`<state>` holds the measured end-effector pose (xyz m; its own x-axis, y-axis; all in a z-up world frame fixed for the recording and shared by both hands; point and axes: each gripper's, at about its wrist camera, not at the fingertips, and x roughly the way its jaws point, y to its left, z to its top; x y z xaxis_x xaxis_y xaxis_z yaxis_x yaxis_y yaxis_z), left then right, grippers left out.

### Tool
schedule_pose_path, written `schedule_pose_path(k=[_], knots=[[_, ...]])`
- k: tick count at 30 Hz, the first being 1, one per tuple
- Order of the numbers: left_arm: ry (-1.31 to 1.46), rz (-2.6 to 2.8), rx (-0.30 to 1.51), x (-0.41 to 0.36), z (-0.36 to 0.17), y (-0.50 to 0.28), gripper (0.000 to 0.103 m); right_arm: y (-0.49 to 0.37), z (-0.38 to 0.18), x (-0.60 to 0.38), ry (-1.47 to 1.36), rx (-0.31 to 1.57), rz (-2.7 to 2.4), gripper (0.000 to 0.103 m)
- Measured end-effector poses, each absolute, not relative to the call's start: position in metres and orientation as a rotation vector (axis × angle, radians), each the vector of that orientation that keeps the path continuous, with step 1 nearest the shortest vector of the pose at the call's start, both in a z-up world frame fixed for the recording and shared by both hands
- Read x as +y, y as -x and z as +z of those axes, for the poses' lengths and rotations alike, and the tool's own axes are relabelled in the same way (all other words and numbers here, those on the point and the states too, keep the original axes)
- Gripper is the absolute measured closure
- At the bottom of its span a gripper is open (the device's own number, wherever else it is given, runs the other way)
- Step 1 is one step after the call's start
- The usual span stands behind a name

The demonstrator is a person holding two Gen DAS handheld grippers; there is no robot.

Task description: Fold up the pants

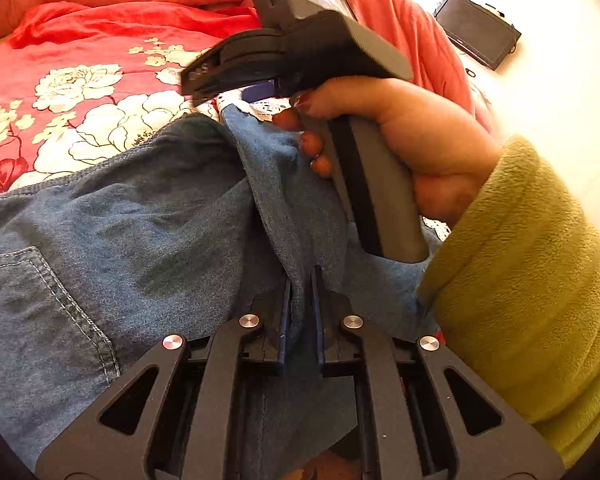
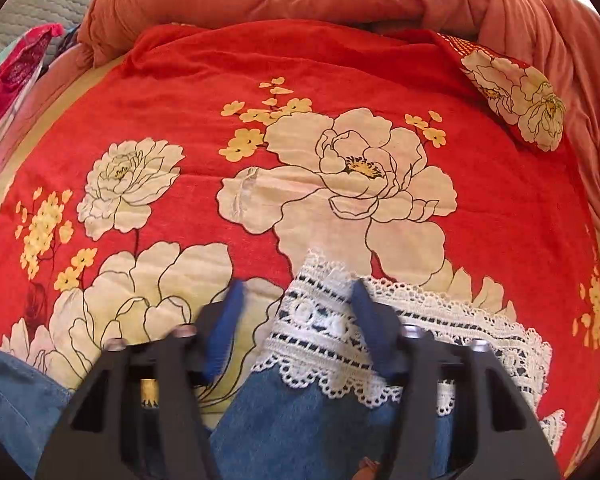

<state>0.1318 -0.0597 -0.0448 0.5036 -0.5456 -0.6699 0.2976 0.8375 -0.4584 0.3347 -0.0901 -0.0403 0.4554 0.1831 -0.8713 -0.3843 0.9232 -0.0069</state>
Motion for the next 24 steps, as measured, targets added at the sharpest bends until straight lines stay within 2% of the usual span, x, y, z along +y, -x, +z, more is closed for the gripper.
schedule_pose_path(k=[1, 4, 17, 24], knots=[[0.304, -0.518, 0.91, -0.059, -0.045, -0.132, 0.099, -0.337, -0.041, -0.094, 0.205, 1.047, 0.341, 0.078], [0.306, -0.512, 0.907, -0.058, -0.044, -0.133, 0.099, -0.338, -0.037, -0.108, 0.144, 1.036, 0.372, 0.093], [0.236, -0.474, 0.876, -0.045, -0.04, -0.134, 0.099, -0.28, 0.045, -0.218, -0.164, 0.861, 0.372, 0.095], [0.211, -0.519, 0.857, -0.037, -0.028, -0.128, 0.101, -0.215, 0.059, -0.298, -0.312, 0.805, 0.33, 0.095]])
